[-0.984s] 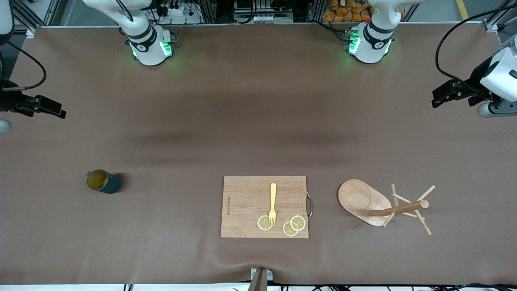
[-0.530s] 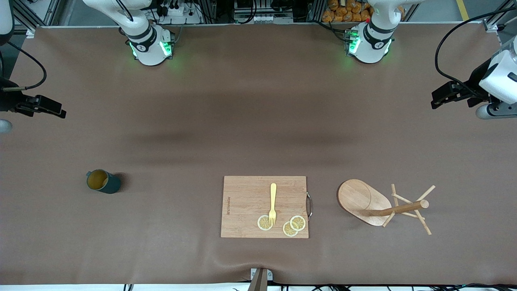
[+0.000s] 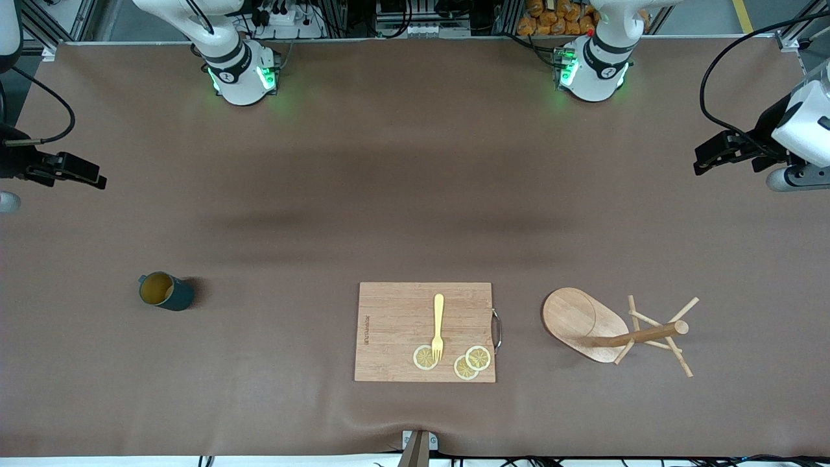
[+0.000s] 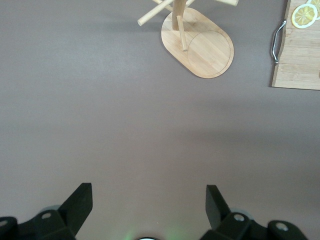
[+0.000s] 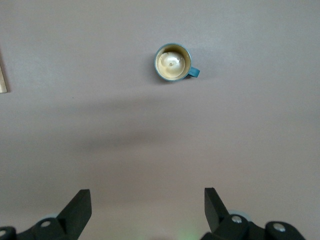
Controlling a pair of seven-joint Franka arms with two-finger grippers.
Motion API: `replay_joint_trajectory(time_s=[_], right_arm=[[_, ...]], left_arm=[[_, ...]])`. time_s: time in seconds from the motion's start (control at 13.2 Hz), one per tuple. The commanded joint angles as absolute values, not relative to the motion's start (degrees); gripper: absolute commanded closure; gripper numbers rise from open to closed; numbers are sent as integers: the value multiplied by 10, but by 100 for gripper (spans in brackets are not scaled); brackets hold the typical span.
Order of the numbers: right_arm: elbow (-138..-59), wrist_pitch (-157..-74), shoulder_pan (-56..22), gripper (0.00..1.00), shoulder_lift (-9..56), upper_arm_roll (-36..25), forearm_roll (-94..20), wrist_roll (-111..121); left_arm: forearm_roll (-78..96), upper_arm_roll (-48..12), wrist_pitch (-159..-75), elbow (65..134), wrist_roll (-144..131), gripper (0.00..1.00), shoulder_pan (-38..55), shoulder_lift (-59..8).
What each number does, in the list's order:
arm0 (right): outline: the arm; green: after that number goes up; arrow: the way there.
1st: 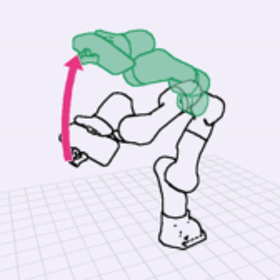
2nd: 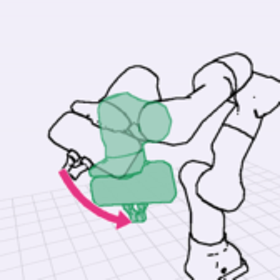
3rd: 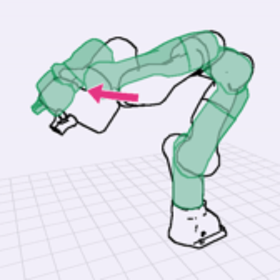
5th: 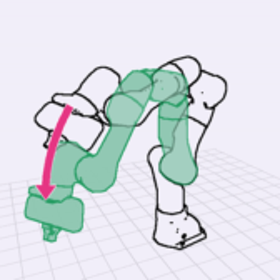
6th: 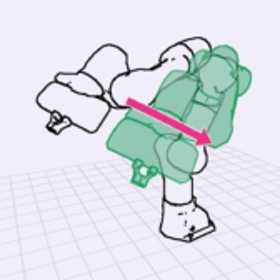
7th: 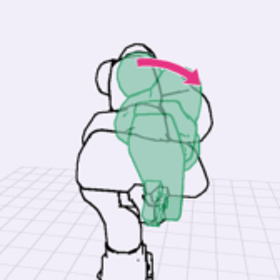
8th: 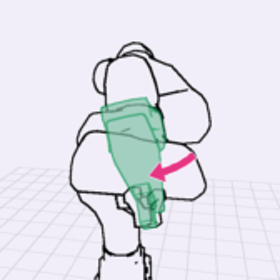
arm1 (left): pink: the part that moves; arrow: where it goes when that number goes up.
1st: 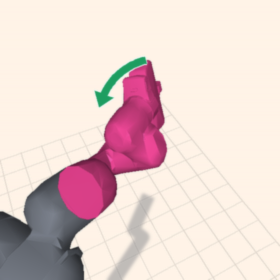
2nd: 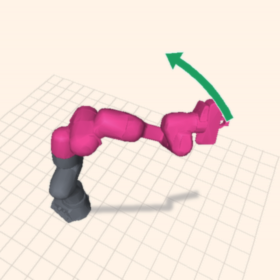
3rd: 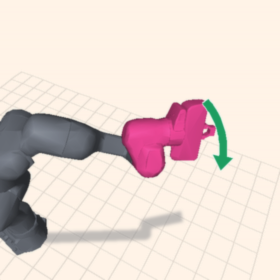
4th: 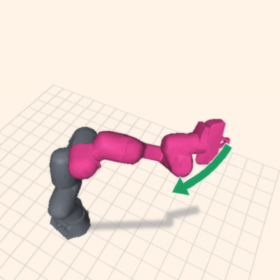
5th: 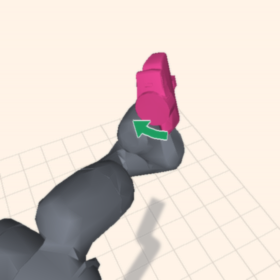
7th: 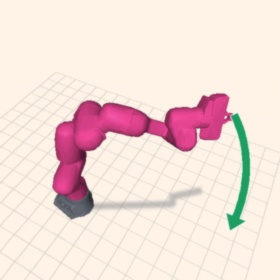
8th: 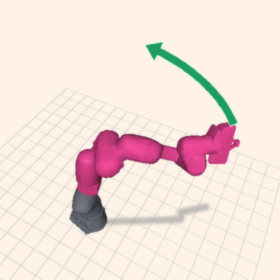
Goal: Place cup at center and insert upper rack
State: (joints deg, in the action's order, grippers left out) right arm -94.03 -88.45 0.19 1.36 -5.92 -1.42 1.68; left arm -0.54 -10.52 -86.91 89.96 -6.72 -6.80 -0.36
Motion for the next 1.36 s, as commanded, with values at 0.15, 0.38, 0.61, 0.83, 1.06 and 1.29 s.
replay_joint_trajectory(time_s=[0.15, 0.38, 0.61, 0.83, 1.06, 1.29], right_arm=[[-940, -890, 1, 0, 19, -61, -16, 11], [-944, -950, -2, 0, 60, -60, -16, 14], [-944, -1010, -11, 0, 108, -60, -17, 14], [-944, -1099, -11, 0, 177, -60, -17, 18], [-944, -1149, -10, 0, 231, -60, -18, 41], [-944, -1189, -10, 0, 273, -60, -18, 49]], left_arm=[[-11, -107, -862, 896, -62, 0, -74, -1], [-10, -106, -862, 893, -62, 0, -75, -4], [-10, -106, -862, 895, -62, 0, -74, -4], [-10, -106, -862, 894, -62, 0, -75, -4], [-10, -106, -862, 895, -64, 0, -75, -4], [-9, -107, -862, 896, -69, 0, -74, -4]])
